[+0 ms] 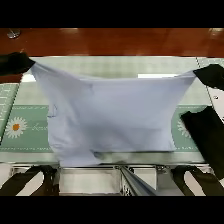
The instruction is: Fold the shirts.
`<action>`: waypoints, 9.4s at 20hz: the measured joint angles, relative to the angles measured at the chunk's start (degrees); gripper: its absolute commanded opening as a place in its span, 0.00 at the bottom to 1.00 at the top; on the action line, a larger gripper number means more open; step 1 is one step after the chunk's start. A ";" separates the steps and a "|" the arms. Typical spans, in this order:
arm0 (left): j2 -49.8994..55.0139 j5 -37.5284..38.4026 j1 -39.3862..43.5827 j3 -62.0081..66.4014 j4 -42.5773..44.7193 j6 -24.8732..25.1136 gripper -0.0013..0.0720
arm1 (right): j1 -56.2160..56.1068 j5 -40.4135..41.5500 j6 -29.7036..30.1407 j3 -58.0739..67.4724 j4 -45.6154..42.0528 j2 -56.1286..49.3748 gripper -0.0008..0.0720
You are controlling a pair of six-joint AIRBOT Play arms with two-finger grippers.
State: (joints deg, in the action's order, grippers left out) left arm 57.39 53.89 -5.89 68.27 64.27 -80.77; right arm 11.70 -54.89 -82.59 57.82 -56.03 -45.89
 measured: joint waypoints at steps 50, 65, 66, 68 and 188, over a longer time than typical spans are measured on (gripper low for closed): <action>-5.53 15.78 -14.21 -49.55 -9.03 -0.31 0.98 | 9.51 -4.07 12.59 -34.80 21.53 0.48 0.86; -2.73 12.07 -2.40 -48.78 -11.74 2.86 0.04 | 26.32 -13.62 -1.55 -33.29 -6.73 0.55 0.86; -2.73 12.00 -2.34 -48.26 -12.28 3.02 0.04 | 26.56 -14.49 -2.16 -34.58 -7.28 0.13 0.86; -2.71 12.15 -2.27 -47.67 -12.61 3.19 0.04 | 26.77 -14.64 -2.23 -35.98 -6.73 -1.11 0.86; -27.82 6.32 9.11 -26.49 -0.61 -11.19 0.04 | -37.66 -2.14 -2.56 13.40 6.45 -28.15 0.03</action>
State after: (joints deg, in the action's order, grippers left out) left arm 29.56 60.20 3.22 41.78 63.66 -91.96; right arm -25.96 -57.04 -85.14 71.22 -49.58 -74.04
